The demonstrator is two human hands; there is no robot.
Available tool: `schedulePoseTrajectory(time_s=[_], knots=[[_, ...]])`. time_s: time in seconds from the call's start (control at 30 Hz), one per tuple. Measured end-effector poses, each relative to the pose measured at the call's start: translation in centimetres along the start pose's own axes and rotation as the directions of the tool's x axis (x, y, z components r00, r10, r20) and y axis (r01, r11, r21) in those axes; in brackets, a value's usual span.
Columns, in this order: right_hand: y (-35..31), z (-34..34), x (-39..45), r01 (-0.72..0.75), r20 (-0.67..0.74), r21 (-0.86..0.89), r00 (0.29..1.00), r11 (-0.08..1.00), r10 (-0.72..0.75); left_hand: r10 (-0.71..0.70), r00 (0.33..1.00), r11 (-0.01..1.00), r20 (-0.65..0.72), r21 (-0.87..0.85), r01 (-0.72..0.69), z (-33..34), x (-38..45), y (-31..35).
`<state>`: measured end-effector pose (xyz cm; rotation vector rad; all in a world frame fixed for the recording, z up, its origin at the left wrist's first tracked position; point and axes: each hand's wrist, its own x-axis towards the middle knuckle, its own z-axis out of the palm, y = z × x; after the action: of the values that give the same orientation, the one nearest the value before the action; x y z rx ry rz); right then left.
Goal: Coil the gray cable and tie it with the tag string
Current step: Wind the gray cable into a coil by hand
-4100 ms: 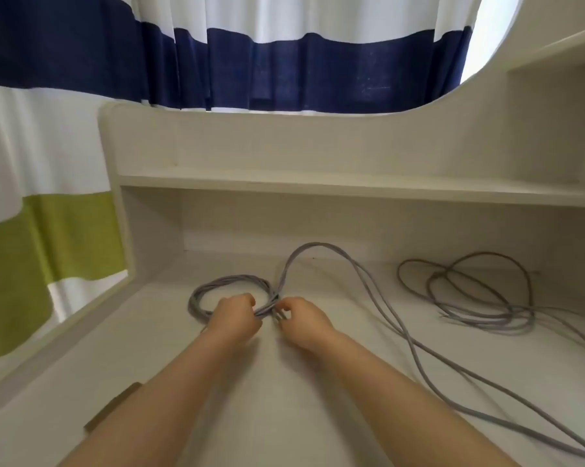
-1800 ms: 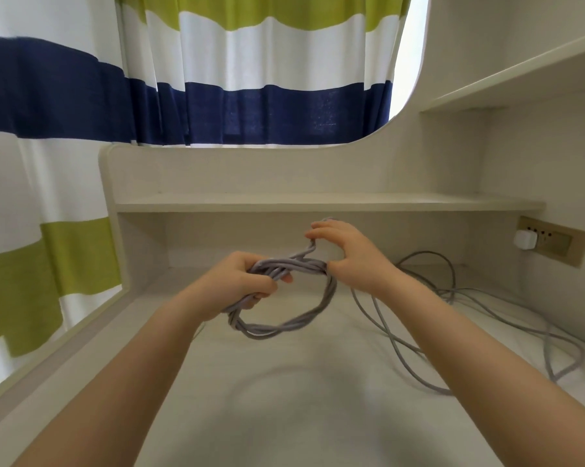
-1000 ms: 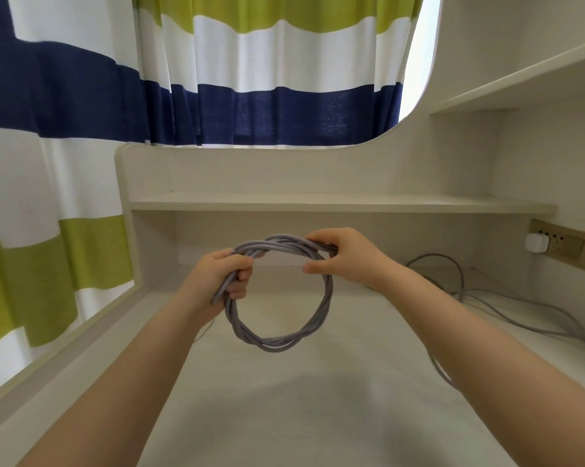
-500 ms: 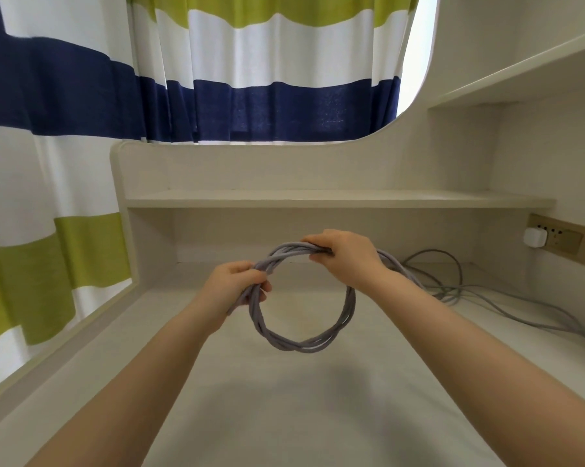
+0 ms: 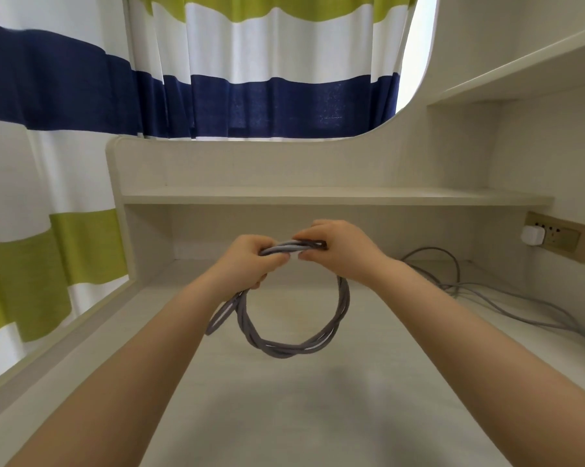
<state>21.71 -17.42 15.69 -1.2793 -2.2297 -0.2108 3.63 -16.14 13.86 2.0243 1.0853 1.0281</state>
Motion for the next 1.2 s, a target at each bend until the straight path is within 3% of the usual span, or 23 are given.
schedulePoseTrajectory(time_s=[0.13,0.27,0.37,0.53,0.67,0.8,0.97,1.1,1.2], knots=[[1.8,-1.5,-0.6,-0.120,-0.080,0.234,0.987,0.965,0.142,-0.044,0.991,0.963,-0.127,-0.271,0.008,-0.6,-0.2,-1.3],[2.6,-1.5,-1.3,-0.203,-0.089,0.580,0.947,0.789,0.309,-0.061,0.988,0.892,-0.141,-0.453,-0.009,-1.0,-0.5,-2.0],[2.7,-1.2,-1.3,-0.295,0.017,0.678,0.922,0.673,0.387,-0.059,0.989,0.851,-0.133,-0.524,-0.020,-0.8,-0.7,-2.1],[2.7,-1.8,-1.2,-0.410,0.232,0.748,0.898,0.522,0.373,-0.087,0.983,0.842,-0.164,-0.539,-0.016,-0.7,-1.2,-2.2],[2.7,-1.8,-0.3,-0.521,0.368,0.786,0.827,0.333,0.425,-0.123,0.968,0.854,-0.221,-0.520,-0.010,-0.6,-1.2,-2.2],[2.9,-2.0,-0.2,-0.580,0.455,0.749,0.802,0.321,0.387,-0.145,0.953,0.859,-0.265,-0.512,-0.012,-0.5,-1.3,-2.4],[3.1,-2.4,-0.5,-0.596,0.559,0.734,0.802,0.326,0.210,-0.169,0.947,0.830,-0.273,-0.558,-0.013,-0.7,-1.4,-2.8],[2.9,-2.4,-0.7,-0.500,0.494,0.723,0.857,0.477,0.147,-0.190,0.957,0.759,-0.220,-0.651,0.001,-0.9,-1.4,-2.7],[2.7,-2.6,-0.7,-0.399,0.347,0.594,0.910,0.698,0.226,-0.201,0.969,0.698,-0.142,-0.715,0.040,-1.2,-1.5,-2.6]])
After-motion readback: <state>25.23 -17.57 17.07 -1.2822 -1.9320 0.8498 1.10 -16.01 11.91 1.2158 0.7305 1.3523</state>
